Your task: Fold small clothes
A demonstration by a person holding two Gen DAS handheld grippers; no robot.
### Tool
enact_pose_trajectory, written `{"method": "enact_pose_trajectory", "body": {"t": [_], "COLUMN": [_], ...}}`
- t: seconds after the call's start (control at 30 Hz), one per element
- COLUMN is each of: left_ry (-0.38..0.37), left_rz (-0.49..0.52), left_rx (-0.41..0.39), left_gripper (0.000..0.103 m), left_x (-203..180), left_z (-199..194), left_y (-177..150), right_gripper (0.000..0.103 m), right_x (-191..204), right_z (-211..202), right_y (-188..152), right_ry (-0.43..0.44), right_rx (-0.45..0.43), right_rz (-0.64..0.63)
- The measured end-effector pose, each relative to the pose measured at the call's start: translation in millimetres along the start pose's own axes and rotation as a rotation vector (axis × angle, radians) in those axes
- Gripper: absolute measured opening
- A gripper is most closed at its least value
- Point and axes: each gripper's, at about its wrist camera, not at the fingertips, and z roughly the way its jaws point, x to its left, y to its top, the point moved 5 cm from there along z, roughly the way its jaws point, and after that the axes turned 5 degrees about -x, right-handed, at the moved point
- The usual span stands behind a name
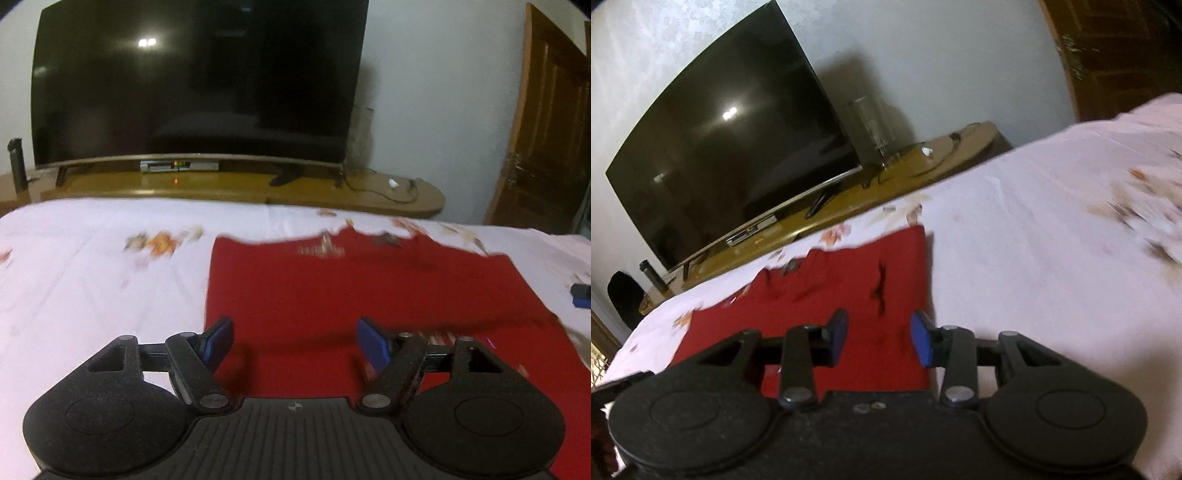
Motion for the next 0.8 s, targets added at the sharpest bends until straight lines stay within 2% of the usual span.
{"method": "enact_pose_trajectory", "body": {"t": [0.13, 0.2, 0.27, 0.33, 0.37, 0.43, 0.53, 0.63, 0.7, 0.8], "left_ry": [0.029, 0.041, 0.092, 0.068, 0.034, -0.021, -0.032, -0.021, -0.003, -0.041], "left_rz": [-0.002, -0.016, 0.034, 0.03, 0.036, 0.029, 0.028, 0.032, 0.002, -0.052], "left_rx": [0.023, 0.044, 0.136, 0.141, 0.14, 0.157, 0.214, 0.233, 0.258, 0.283], "left_gripper": [0.074, 0.074, 0.074, 0.074, 0.074, 0.074, 0.074, 0.074, 0.074, 0.074], "left_x": [-2, -1, 0, -1, -5, -8, -6, -1, 7, 16], "left_z": [49, 56, 66, 51, 34, 4, -50, -109, -144, -180], "left_y": [9, 4, -14, -16, -17, -29, -65, -98, -118, -137], "right_gripper": [0.035, 0.033, 0.03, 0.026, 0.026, 0.039, 0.041, 0.039, 0.039, 0.039], "right_x": [-6, -8, -8, -10, -9, -9, -17, -35, -43, -48], "right_z": [65, 84, 92, 94, 86, 58, 2, -56, -94, -143], "right_y": [8, 7, 1, -8, -8, -11, -35, -71, -91, -121], "right_ry": [0.001, 0.009, -0.002, -0.034, -0.03, 0.006, 0.064, 0.072, 0.067, 0.074], "right_rx": [0.025, 0.046, 0.074, 0.124, 0.124, 0.134, 0.198, 0.26, 0.269, 0.305], "right_rz": [-0.021, -0.029, -0.061, -0.127, -0.145, -0.137, -0.088, 0.054, 0.147, 0.298]}}
